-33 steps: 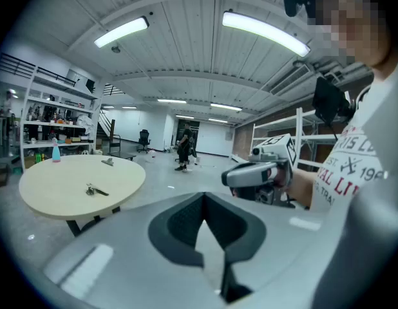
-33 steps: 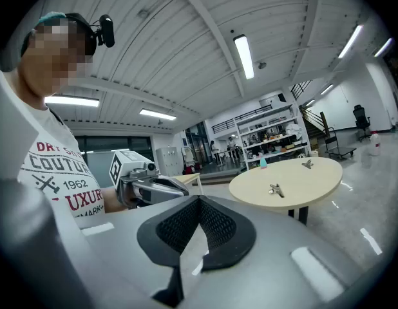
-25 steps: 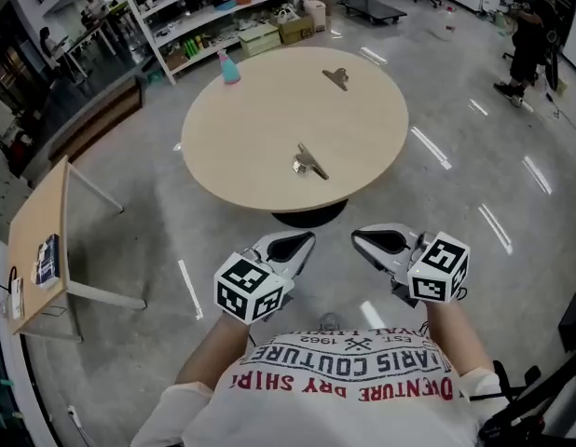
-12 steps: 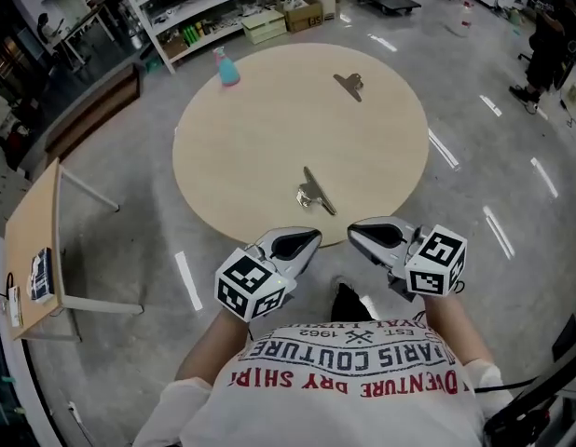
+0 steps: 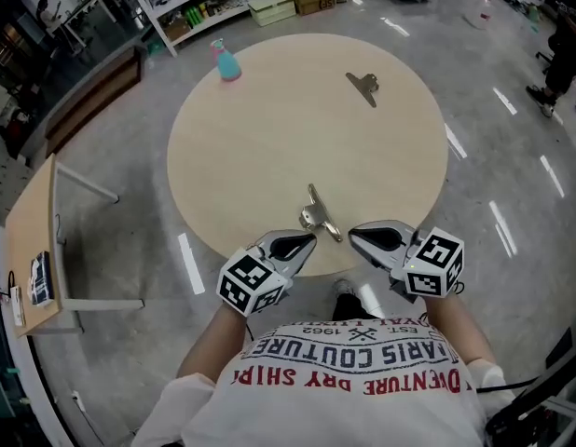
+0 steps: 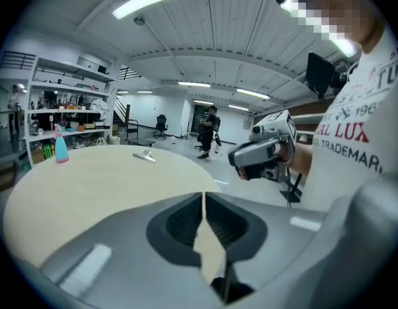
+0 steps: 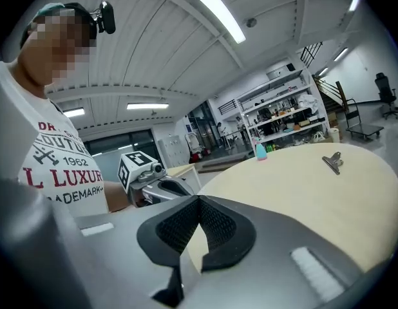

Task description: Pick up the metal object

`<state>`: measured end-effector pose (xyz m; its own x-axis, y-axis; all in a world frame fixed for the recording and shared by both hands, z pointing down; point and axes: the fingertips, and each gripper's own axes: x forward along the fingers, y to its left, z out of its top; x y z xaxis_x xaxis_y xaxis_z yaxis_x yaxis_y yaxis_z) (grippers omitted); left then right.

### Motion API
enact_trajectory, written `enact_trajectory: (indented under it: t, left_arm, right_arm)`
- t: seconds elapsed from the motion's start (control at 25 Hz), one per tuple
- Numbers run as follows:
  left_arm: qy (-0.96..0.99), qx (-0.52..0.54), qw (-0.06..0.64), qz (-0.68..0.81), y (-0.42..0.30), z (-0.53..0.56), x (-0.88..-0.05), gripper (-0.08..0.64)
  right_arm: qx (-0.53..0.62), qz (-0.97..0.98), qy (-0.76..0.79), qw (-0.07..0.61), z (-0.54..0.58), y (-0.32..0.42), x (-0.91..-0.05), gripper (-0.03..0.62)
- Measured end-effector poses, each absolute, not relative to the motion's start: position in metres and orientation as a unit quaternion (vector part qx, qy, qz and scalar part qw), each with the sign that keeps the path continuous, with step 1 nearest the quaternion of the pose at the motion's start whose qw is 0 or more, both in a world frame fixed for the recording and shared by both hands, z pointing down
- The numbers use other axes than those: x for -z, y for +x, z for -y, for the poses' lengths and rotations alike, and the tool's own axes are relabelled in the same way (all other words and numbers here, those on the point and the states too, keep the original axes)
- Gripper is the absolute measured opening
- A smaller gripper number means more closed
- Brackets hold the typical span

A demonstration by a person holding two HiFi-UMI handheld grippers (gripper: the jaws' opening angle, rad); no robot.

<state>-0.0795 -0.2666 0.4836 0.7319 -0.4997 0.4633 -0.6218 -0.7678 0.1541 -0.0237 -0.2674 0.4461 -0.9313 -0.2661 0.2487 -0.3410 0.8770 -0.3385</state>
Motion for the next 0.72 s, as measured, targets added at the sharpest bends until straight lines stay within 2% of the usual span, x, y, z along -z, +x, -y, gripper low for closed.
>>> enact_trajectory:
  t: [0.2, 0.36, 0.52, 0.72]
  left_arm:
    - [0.918, -0.241, 0.129, 0.288, -0.091, 0.302, -0.519, 0.153]
    - [0.903, -0.311, 0.119, 0.271, -0.096, 0.326, -0.573, 0.313]
    - [0.887, -0.368, 0.118, 0.252, -0.097, 0.341, -0.615, 0.358]
    - [0.881, -0.403, 0.128, 0.214, -0.091, 0.343, -0.649, 0.359]
  right_arm:
    - [-0.211, 0.958, 0.164, 0.103, 0.285, -0.021, -0.461, 0.0]
    - [-0.22, 0.954, 0.171, 0.108, 0.295, -0.014, -0.474, 0.0]
    - [-0.234, 0.949, 0.177, 0.112, 0.308, -0.008, -0.485, 0.0]
    - [-0.246, 0.946, 0.171, 0.122, 0.317, -0.008, -0.495, 0.0]
